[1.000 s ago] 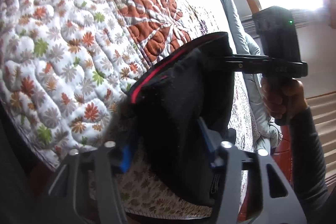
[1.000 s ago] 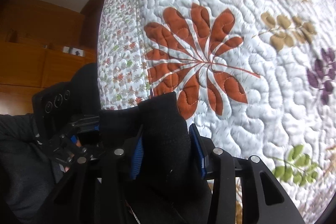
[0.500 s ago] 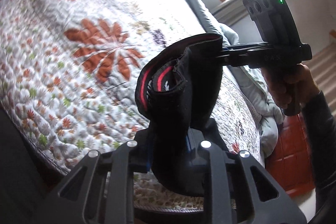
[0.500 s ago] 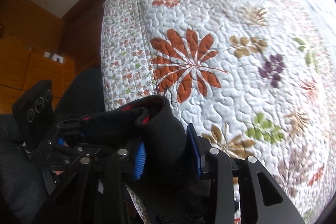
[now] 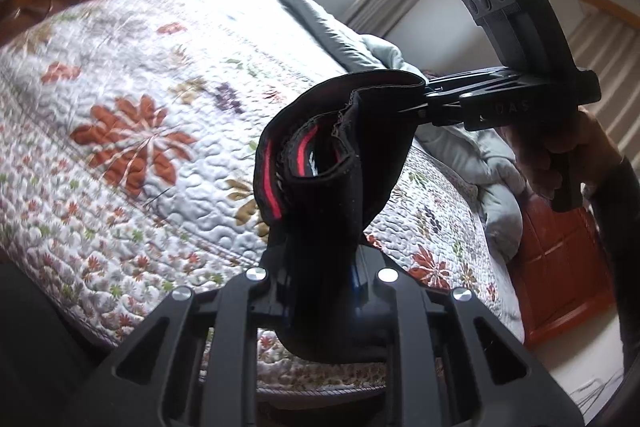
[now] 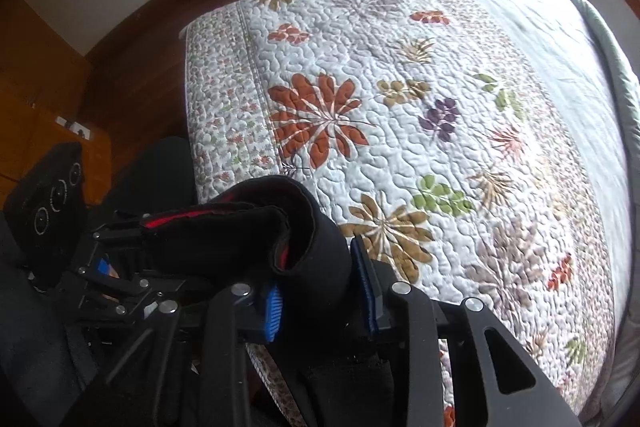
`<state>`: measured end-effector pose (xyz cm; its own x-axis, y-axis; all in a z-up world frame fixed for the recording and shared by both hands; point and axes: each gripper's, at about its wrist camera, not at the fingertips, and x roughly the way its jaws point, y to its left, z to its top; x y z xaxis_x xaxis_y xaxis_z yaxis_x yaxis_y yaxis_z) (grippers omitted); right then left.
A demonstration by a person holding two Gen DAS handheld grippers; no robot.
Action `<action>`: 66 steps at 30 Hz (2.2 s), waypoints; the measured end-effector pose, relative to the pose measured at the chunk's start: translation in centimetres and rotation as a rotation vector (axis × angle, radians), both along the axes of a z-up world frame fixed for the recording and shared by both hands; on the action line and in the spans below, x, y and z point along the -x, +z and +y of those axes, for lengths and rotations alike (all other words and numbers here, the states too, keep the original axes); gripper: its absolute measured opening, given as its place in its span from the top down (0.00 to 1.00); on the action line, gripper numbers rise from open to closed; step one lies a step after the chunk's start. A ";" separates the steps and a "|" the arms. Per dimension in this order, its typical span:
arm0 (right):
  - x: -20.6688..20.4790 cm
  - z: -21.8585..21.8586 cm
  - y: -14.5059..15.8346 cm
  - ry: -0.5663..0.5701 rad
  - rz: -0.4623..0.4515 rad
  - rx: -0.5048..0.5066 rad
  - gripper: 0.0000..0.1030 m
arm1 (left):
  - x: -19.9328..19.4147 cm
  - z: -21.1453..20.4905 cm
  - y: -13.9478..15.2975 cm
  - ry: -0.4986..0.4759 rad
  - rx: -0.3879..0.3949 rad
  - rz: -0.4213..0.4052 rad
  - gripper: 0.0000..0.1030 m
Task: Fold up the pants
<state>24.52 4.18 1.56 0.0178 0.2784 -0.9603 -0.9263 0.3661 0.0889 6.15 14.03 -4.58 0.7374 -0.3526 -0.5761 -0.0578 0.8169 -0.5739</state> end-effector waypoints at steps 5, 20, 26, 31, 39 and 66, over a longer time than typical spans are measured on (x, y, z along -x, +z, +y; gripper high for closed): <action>0.1 -3.0 1.8 -0.034 -0.041 -0.018 0.71 | 0.2 -2.1 1.7 -0.044 -0.042 -0.031 0.82; 0.9 -10.4 4.9 -0.133 -0.125 -0.058 0.72 | 0.4 -8.1 5.3 -0.155 -0.141 -0.105 0.82; 1.3 -13.2 5.3 -0.176 -0.139 -0.065 0.72 | 0.4 -10.3 6.1 -0.196 -0.167 -0.124 0.82; 1.3 -15.4 5.3 -0.215 -0.146 -0.070 0.73 | 0.1 -12.4 6.4 -0.228 -0.179 -0.135 0.82; 1.3 -17.8 5.1 -0.246 -0.158 -0.061 0.74 | -0.1 -15.1 6.5 -0.267 -0.198 -0.149 0.82; 0.5 -24.6 2.3 -0.257 -0.216 -0.062 0.75 | -2.2 -21.7 5.0 -0.365 -0.223 -0.148 0.82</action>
